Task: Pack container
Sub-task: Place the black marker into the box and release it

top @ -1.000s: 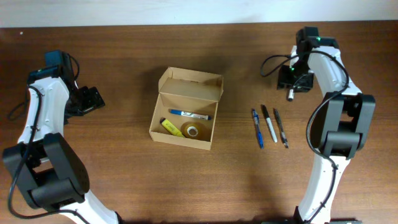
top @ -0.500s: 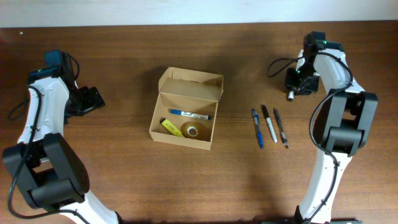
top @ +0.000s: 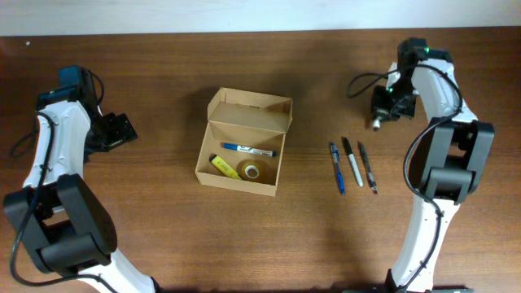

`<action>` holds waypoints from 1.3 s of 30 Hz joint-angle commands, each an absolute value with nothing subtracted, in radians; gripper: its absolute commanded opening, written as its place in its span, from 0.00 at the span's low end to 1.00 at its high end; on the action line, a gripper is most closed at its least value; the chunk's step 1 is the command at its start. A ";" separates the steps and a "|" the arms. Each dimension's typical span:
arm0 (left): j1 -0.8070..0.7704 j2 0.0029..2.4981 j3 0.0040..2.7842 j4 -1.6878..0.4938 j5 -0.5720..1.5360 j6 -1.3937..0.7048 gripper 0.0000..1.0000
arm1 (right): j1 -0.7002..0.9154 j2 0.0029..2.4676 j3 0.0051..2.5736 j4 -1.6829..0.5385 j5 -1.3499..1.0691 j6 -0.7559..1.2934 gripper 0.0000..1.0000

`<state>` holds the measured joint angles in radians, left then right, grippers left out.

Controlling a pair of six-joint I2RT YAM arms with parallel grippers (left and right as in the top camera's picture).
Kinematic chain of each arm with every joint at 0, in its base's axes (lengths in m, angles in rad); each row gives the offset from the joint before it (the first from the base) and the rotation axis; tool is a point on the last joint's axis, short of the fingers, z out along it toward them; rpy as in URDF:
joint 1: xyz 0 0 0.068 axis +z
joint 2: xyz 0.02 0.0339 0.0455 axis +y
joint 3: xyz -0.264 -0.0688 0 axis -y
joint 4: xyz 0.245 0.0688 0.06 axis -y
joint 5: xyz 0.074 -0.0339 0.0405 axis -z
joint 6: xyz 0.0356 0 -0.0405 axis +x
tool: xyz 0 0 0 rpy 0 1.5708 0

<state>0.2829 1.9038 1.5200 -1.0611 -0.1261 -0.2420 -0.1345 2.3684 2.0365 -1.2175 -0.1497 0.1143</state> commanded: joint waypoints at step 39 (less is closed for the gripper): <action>0.284 1.901 1.517 -1.062 -0.119 -0.230 1.00 | 0.660 2.167 1.775 -1.093 -0.139 -0.586 0.04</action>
<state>0.2829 1.9038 1.5200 -1.0611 -0.1265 -0.2417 0.6601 2.1704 1.8133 -1.1084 -0.1398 -0.6052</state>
